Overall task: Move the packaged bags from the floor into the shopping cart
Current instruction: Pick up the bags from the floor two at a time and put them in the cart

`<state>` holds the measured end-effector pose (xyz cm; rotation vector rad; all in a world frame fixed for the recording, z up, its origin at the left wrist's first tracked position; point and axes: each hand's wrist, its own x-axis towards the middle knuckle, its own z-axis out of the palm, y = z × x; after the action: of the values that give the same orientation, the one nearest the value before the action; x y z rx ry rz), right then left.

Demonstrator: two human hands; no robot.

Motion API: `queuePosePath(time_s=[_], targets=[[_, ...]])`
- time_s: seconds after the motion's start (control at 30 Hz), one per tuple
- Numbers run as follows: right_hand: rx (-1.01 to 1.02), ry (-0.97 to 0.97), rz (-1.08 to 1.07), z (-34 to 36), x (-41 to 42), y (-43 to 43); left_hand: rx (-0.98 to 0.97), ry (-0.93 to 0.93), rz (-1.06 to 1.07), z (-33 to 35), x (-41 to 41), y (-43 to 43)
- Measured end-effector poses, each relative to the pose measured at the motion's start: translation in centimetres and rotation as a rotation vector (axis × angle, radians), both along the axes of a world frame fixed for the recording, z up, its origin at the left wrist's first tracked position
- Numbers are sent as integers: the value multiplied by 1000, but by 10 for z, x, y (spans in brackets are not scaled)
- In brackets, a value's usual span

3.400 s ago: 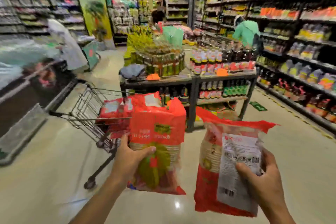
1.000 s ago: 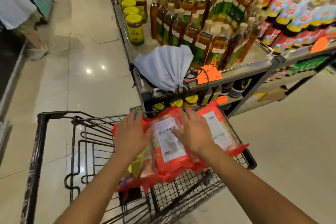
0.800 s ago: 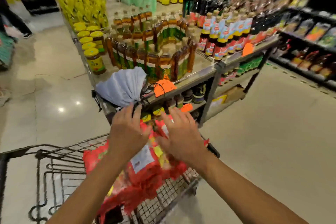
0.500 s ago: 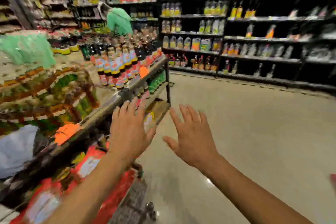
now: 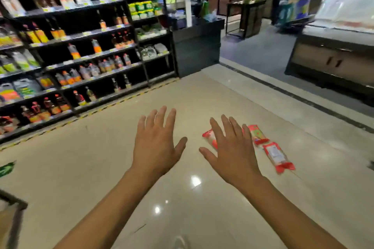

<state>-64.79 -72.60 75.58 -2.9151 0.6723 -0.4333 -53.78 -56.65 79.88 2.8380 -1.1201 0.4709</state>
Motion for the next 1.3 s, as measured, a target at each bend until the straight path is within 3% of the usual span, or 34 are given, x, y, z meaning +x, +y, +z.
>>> queuePosePath(time_s=[0.3,0.57,0.77,1.03,1.3], targets=[[-61,86,-321,-21,81,-186,-9,72,-277,-48,136,-216],[-24,145,-429,-41,188,-321,38,165,-300,-85,270,-365],[81,183,-433,-92,248,-448,128,190,-315,-128,337,-488],[215,245,-282,-226,377,-657,225,320,-142,-249,437,-668],[272,535,-189,-473,477,-787,416,478,-10,-495,522,-773]])
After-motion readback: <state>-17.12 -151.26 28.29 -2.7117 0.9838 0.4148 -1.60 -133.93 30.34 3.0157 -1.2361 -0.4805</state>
